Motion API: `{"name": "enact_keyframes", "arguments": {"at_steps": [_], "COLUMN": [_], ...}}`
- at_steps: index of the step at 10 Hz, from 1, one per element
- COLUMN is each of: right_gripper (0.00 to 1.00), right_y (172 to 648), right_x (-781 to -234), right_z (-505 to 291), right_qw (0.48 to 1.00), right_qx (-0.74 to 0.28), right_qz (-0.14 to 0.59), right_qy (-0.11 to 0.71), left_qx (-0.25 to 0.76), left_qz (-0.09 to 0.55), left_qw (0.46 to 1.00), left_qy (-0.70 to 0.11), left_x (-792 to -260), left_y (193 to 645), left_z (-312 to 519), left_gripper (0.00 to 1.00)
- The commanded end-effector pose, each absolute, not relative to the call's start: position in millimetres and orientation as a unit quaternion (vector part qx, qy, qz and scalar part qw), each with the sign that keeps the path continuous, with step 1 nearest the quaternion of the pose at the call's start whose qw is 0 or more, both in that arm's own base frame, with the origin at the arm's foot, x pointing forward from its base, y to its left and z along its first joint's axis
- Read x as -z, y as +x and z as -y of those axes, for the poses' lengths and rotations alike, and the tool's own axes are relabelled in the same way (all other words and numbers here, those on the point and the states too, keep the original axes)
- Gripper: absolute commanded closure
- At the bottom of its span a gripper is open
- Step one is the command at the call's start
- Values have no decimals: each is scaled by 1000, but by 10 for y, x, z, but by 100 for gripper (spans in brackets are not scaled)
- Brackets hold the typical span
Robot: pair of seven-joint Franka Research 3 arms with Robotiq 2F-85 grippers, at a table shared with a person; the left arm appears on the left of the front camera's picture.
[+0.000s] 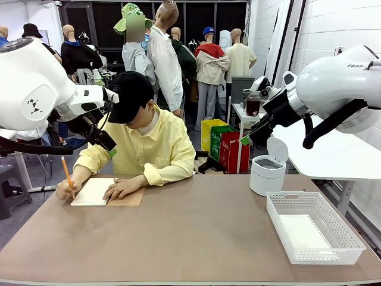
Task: Sort the paper based on its condition.
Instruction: If a person hands you a paper, place it in the Organizing basket , and if it's crumpled, put it in the Trash can.
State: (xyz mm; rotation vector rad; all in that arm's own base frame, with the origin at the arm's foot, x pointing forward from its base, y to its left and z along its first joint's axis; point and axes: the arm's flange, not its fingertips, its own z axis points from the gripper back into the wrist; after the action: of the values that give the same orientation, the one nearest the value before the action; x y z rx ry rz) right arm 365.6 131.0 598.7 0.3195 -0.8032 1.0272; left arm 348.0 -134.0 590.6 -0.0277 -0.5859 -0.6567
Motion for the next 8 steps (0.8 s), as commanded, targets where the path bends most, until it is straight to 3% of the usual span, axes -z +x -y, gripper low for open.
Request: {"name": "enact_keyframes", "arguments": {"at_steps": [1, 8], "right_gripper": [0, 0], "right_y": [3658, 3658], "right_x": [-5978, -5978], "right_z": [-1318, -1318], "right_qw": [783, 783], "right_qx": [-477, -477], "right_qz": [371, 371], "right_qy": [148, 148], "left_qx": [316, 316], "left_qz": [284, 284], "left_qw": [905, 905], "left_qy": [-14, -14], "left_x": [-5913, -5913], "left_y": [3481, 3481], "left_z": [1333, 1333], "left_gripper": [0, 0]}}
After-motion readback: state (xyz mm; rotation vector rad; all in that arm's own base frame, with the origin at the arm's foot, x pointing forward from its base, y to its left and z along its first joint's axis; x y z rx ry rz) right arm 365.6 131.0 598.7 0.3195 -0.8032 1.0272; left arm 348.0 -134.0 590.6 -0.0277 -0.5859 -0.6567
